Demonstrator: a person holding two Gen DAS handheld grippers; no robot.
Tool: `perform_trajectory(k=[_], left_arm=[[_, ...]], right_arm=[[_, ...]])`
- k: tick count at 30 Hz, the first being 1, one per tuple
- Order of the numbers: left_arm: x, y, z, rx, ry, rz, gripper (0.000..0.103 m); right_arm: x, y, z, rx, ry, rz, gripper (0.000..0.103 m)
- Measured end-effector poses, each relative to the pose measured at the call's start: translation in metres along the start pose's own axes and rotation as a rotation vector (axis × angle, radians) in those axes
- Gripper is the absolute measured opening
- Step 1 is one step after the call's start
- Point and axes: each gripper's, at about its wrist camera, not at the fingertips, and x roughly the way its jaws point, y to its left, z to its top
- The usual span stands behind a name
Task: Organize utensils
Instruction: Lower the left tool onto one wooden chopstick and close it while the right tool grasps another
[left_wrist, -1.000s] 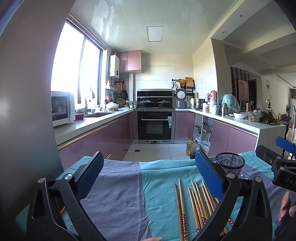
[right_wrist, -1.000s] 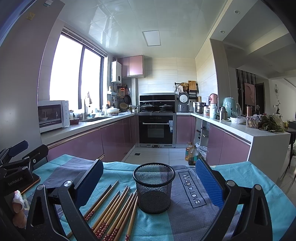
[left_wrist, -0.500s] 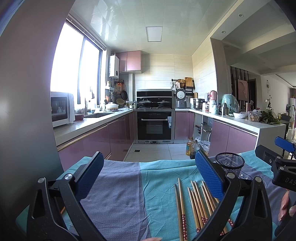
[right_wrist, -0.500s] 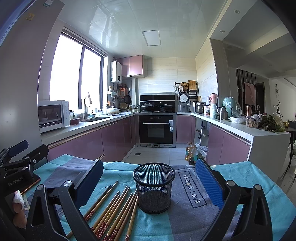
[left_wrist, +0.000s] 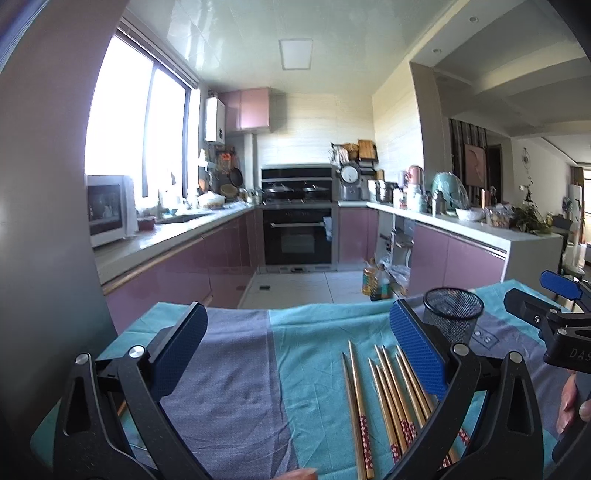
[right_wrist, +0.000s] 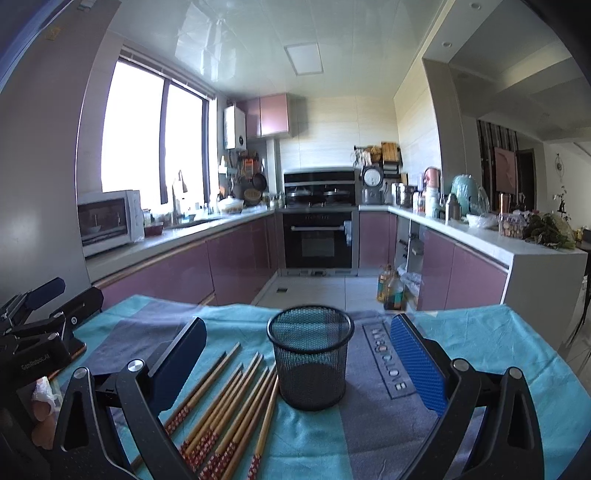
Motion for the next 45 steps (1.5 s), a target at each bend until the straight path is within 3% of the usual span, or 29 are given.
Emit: perform_trajectory(k=[5, 8, 11, 15, 19, 22, 29, 38, 45], left_arm=[[0.031, 0.004, -0.012, 0.020, 0.154, -0.036, 0.097], [0.051, 0.005, -0.023, 0.040, 0.237, -0.054, 0.097], [0.073, 0.001, -0.036, 0.069, 0.319, -0.085, 0.095], [0.100, -0.005, -0.053, 0.098, 0.437, -0.124, 0.083], [0.120, -0.011, -0.067, 0.119, 0.512, -0.148, 0.076], [0.130, -0.018, -0.077, 0.134, 0.557, -0.162, 0.071], [0.149, -0.031, -0.084, 0.140, 0.625, -0.198, 0.063], [0.171, -0.039, -0.086, 0.127, 0.663, -0.221, 0.053], [0.190, -0.051, -0.080, 0.121, 0.678, -0.232, 0.026]], right_arm=[[0.032, -0.004, -0.022, -0.016, 0.225, 0.043, 0.095], [0.052, -0.001, -0.038, -0.027, 0.350, 0.063, 0.085], [0.067, 0.001, -0.049, -0.024, 0.433, 0.081, 0.078], [0.080, 0.006, -0.055, -0.024, 0.502, 0.102, 0.069], [0.088, 0.010, -0.060, -0.031, 0.546, 0.115, 0.060], [0.095, 0.009, -0.062, -0.028, 0.581, 0.125, 0.046], [0.101, 0.008, -0.060, -0.042, 0.599, 0.130, 0.035], [0.108, 0.012, -0.058, -0.055, 0.612, 0.130, 0.031], [0.121, 0.017, -0.055, -0.048, 0.622, 0.142, 0.017]])
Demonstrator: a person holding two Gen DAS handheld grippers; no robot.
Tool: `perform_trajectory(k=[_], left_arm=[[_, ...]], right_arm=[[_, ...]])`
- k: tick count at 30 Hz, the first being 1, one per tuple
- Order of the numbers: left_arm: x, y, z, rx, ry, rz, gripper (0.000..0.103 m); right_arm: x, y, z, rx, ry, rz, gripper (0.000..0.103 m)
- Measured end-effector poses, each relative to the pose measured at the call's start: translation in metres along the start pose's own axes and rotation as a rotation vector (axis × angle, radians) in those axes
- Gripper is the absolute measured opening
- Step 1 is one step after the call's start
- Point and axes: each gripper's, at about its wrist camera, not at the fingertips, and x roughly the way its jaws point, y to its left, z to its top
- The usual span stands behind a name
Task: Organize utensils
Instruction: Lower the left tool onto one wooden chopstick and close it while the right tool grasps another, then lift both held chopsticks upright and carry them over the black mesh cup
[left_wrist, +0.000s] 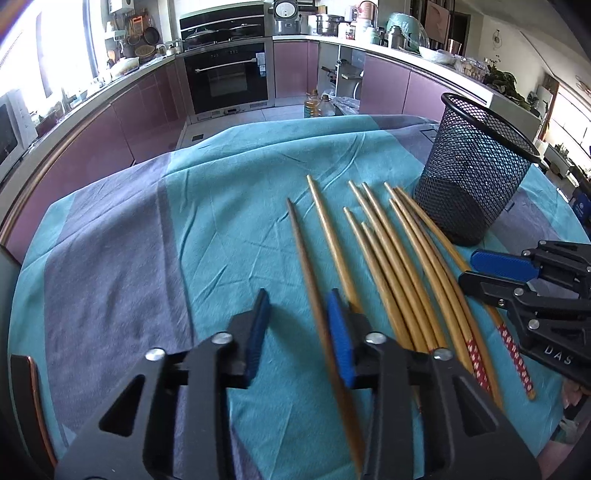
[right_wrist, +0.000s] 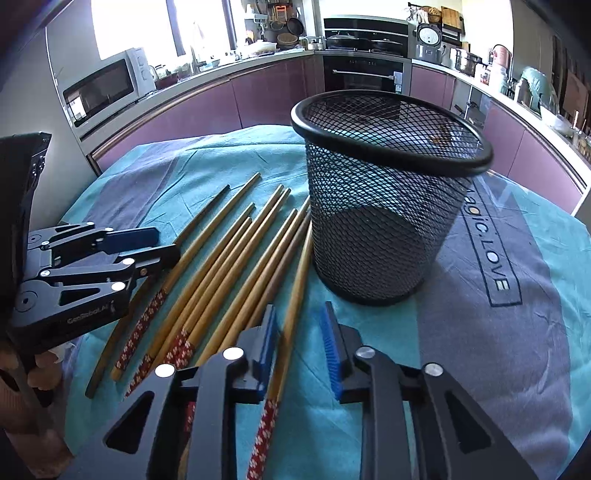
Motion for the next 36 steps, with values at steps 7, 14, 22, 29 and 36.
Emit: perform_trajectory(k=[7, 14, 22, 29, 36], left_arm=[[0.002, -0.002, 0.004, -0.044, -0.002, -0.021, 0.009], [-0.014, 0.004, 0.001, -0.064, -0.030, -0.046, 0.008], [-0.059, 0.009, 0.001, -0.064, -0.091, -0.155, 0.008], [-0.113, 0.008, 0.009, -0.048, -0.191, -0.234, 0.008], [-0.161, 0.009, 0.020, -0.054, -0.284, -0.308, 0.007]], right_arm=[[-0.002, -0.009, -0.002, 0.058, -0.010, 0.051, 0.007], [-0.019, -0.014, -0.004, 0.065, -0.049, 0.088, 0.006], [-0.051, -0.010, -0.002, 0.032, -0.128, 0.162, 0.006], [-0.087, -0.018, 0.003, 0.027, -0.225, 0.186, 0.006], [-0.119, -0.028, 0.015, 0.048, -0.320, 0.206, 0.006]])
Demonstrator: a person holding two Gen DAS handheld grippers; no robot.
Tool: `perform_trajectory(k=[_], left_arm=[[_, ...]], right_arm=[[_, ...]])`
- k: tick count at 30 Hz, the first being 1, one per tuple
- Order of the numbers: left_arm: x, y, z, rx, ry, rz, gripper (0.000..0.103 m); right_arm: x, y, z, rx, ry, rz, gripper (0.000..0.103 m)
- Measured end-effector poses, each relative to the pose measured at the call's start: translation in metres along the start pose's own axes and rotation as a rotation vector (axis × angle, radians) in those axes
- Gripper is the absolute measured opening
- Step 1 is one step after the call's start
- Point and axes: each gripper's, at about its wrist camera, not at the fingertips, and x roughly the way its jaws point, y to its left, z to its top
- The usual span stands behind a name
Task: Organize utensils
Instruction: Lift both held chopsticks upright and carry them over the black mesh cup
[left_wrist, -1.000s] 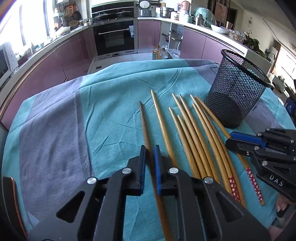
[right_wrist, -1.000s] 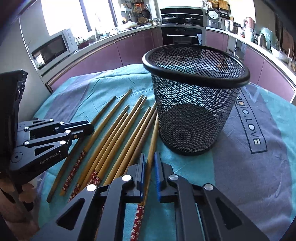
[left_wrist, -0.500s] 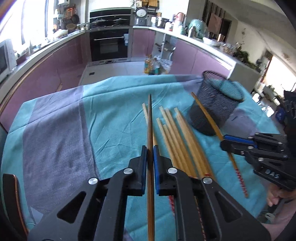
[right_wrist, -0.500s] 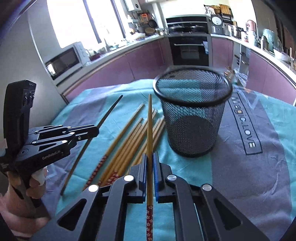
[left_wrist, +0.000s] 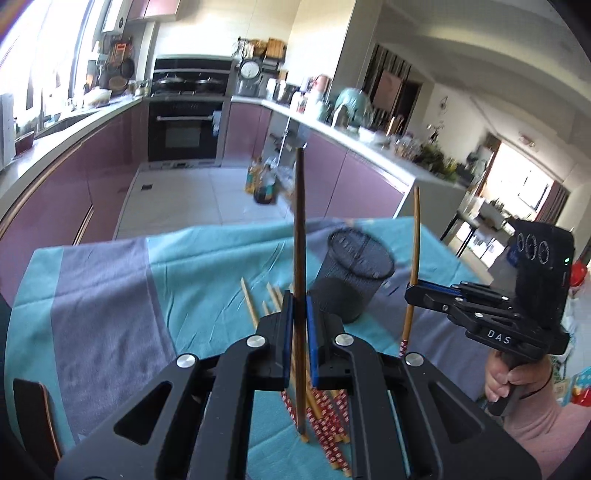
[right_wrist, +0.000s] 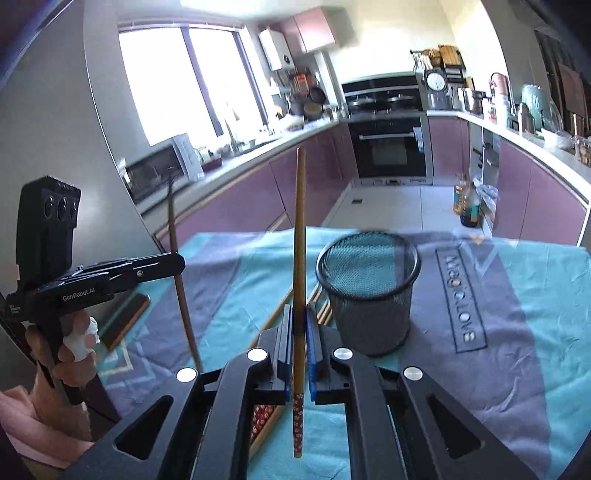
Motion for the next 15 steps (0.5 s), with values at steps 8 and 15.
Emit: perform_trajectory(k=[8, 15], left_arm=[[-0.007, -0.019, 0.041, 0.004, -0.098, -0.079, 0.007], [-0.014, -0.046, 0.079, 0.017, -0.170, -0.141, 0.007]], right_arm=[[-0.023, -0.007, 0.037, -0.022, -0.122, -0.027, 0.006], [-0.027, -0.012, 0.071, -0.049, -0.217, -0.066, 0.006]])
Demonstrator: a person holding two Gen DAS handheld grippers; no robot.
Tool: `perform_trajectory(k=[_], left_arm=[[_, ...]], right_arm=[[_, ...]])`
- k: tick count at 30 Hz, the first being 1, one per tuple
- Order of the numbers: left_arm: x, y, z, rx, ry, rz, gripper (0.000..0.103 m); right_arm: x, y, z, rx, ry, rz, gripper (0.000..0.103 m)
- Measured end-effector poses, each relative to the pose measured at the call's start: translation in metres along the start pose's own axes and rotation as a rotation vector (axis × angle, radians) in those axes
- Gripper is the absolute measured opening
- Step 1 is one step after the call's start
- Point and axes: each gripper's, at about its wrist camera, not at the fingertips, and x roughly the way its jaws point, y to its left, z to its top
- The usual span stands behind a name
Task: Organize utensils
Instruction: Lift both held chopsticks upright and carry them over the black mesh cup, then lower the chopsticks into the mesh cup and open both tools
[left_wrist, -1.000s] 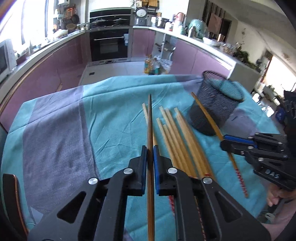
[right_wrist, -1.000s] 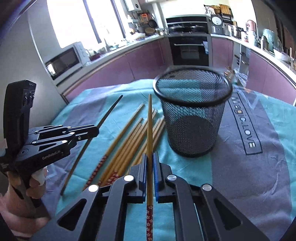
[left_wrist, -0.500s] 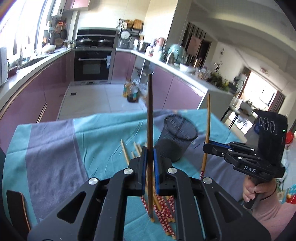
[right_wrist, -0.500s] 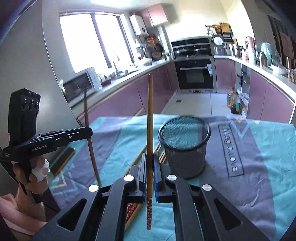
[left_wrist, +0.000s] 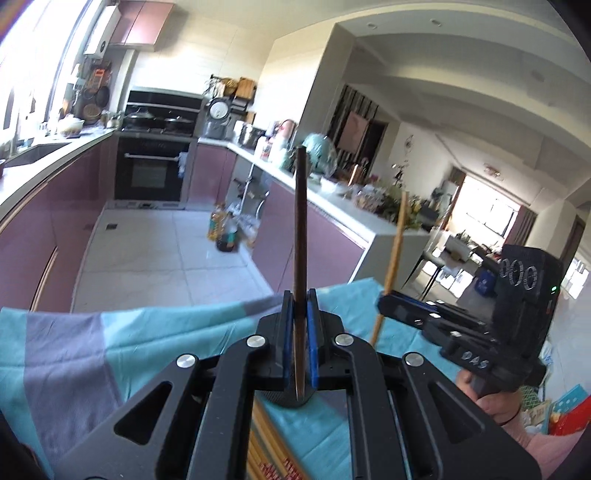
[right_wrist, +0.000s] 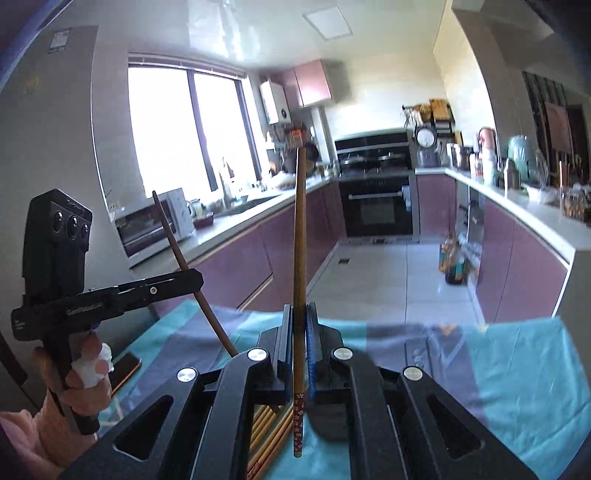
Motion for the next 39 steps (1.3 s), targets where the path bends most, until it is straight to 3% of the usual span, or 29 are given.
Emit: perform_trajectory(k=[8, 14, 21, 24, 32, 39], left_arm=[[0.010, -0.030, 0.019, 0.034, -0.028, 0.000, 0.007], [0.048, -0.038, -0.001, 0.082, 0.106, 0.055, 0.007], [0.094, -0.034, -0.026, 0.118, 0.233, 0.074, 0.007], [0.104, -0.030, -0.030, 0.118, 0.245, 0.091, 0.008], [0.128, -0.016, -0.030, 0.116, 0.259, 0.122, 0.008], [0.113, -0.012, -0.033, 0.103, 0.220, 0.161, 0.024]], right_arm=[[0.026, -0.016, 0.012, -0.010, -0.046, -0.059, 0.006], [0.054, -0.022, -0.004, -0.007, 0.038, -0.073, 0.006], [0.083, -0.021, -0.022, -0.025, 0.196, -0.091, 0.006], [0.094, -0.023, -0.027, -0.015, 0.247, -0.091, 0.006], [0.105, -0.031, -0.031, 0.043, 0.277, -0.099, 0.010], [0.105, -0.033, -0.032, 0.058, 0.261, -0.106, 0.015]])
